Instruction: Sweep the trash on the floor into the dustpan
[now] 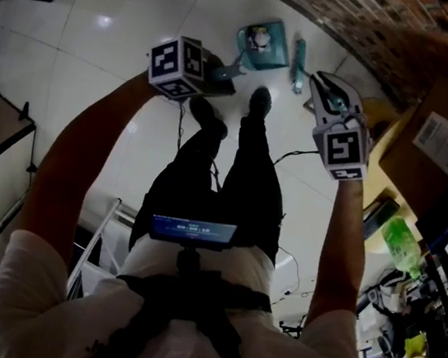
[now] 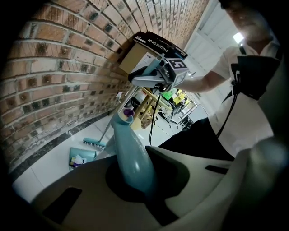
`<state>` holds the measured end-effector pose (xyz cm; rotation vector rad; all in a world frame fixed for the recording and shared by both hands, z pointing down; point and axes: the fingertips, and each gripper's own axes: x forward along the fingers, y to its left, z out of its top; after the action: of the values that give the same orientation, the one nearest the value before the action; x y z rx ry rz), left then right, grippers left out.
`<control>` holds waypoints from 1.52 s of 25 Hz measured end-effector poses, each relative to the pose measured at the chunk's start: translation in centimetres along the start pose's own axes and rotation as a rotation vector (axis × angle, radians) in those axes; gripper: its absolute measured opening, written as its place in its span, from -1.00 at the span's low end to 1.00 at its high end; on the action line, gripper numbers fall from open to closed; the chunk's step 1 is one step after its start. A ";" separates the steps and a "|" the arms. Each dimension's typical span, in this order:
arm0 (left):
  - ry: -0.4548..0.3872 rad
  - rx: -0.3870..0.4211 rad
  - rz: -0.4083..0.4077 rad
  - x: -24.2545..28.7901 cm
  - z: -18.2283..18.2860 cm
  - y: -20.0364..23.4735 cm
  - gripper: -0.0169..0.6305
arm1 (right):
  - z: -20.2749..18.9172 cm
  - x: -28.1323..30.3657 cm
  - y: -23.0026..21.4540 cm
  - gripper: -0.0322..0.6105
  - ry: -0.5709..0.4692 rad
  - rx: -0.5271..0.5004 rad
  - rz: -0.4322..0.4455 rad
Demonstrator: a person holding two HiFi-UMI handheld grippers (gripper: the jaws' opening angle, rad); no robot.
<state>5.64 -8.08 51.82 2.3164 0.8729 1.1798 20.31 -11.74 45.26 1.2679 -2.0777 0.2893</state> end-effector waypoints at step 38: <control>0.102 0.042 0.041 0.6 2.1 6.2 -0.95 | 2.7 11.9 1.6 -0.56 0.104 0.218 0.239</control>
<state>9.83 -12.28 54.66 2.3349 0.8970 1.3192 14.21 -20.65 51.26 1.0995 -2.1526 0.6913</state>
